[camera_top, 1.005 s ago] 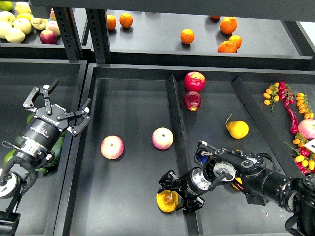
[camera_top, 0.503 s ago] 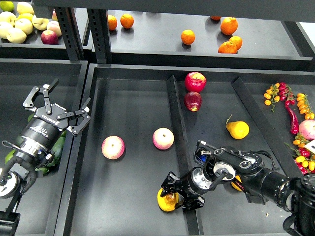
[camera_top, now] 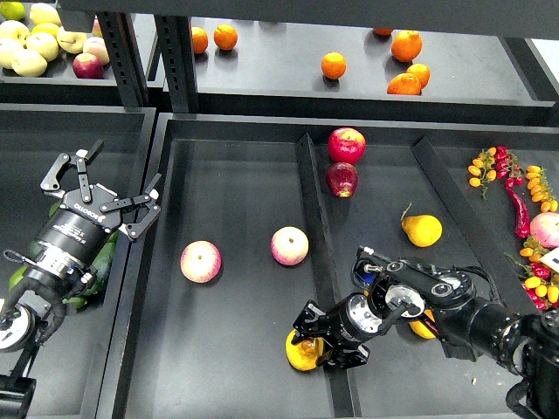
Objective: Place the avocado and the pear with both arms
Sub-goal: 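Lift the pear and carry it into the bin of yellow pears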
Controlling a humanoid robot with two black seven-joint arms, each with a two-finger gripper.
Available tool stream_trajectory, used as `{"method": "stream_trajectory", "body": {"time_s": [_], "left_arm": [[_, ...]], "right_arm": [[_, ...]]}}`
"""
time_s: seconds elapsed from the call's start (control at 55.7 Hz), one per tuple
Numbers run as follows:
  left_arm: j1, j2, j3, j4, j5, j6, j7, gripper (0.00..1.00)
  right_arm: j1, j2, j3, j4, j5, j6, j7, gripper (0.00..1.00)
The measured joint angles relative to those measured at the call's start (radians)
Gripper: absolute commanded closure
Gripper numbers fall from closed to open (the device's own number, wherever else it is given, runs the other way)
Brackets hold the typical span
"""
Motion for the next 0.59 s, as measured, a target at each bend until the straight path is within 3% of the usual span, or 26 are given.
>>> {"method": "stream_trajectory", "body": {"time_s": [0.413,0.593], "left_arm": [[0.000,0.000,0.000,0.003,0.000,-0.001,0.001,0.00],[0.000,0.000,-0.002,0.003,0.000,-0.001,0.001,0.00]], "right_arm": [[0.098,-0.014,-0.013,0.022,0.170,0.002,0.000,0.86],[0.143,-0.127,-0.049,0.103,0.270,0.002,0.000,0.86]]}}
